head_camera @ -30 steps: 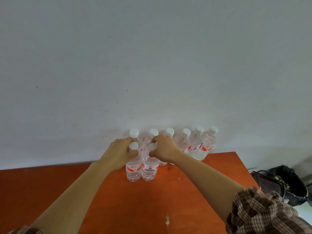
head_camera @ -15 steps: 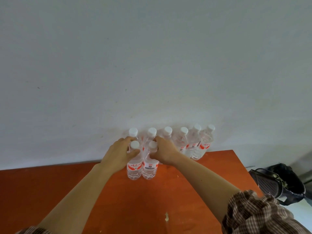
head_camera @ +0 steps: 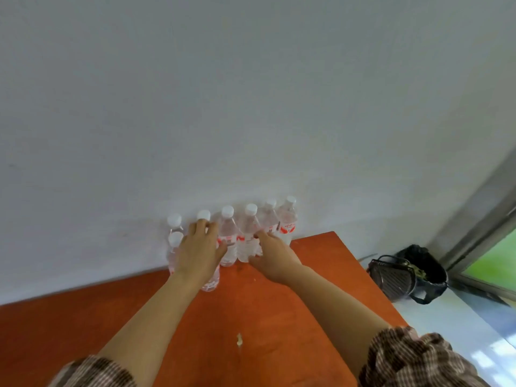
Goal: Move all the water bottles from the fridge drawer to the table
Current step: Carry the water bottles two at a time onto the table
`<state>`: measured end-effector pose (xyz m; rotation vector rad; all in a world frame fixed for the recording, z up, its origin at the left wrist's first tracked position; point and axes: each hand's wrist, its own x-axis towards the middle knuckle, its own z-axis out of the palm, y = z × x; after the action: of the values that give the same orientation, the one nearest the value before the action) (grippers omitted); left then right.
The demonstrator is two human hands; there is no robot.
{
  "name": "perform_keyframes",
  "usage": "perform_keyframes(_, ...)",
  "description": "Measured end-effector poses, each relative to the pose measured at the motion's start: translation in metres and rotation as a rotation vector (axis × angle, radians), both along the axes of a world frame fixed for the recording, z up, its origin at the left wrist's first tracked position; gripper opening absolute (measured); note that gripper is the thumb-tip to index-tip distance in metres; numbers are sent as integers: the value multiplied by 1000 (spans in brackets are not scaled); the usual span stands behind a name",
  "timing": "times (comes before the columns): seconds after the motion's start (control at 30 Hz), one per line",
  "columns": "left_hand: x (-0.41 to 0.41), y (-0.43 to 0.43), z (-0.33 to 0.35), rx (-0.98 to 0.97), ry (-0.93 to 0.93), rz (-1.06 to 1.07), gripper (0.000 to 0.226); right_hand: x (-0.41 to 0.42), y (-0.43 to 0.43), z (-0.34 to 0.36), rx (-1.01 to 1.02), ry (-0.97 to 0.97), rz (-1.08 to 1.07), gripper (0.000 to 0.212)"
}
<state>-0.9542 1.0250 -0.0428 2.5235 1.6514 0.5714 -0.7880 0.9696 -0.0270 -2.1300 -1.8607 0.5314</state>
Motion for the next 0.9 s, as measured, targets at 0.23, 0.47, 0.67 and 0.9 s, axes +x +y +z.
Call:
perform_keyframes(0.23, 130, -87, 8, -125, 94, -185, 45, 117, -133, 16, 7, -167, -243, 63)
perform_keyframes(0.47, 267, -255, 6, -201, 78, -385, 43, 230, -334, 11, 11, -173, -534, 65)
perform_keyframes(0.67, 368, -431, 0, -235, 169, -623, 40, 293, -534, 0, -2, -195, -760, 66)
perform_keyframes(0.9, 481, -616, 14, -187, 136, -895, 47, 356, -756, 26, -54, -240, -1084, 64)
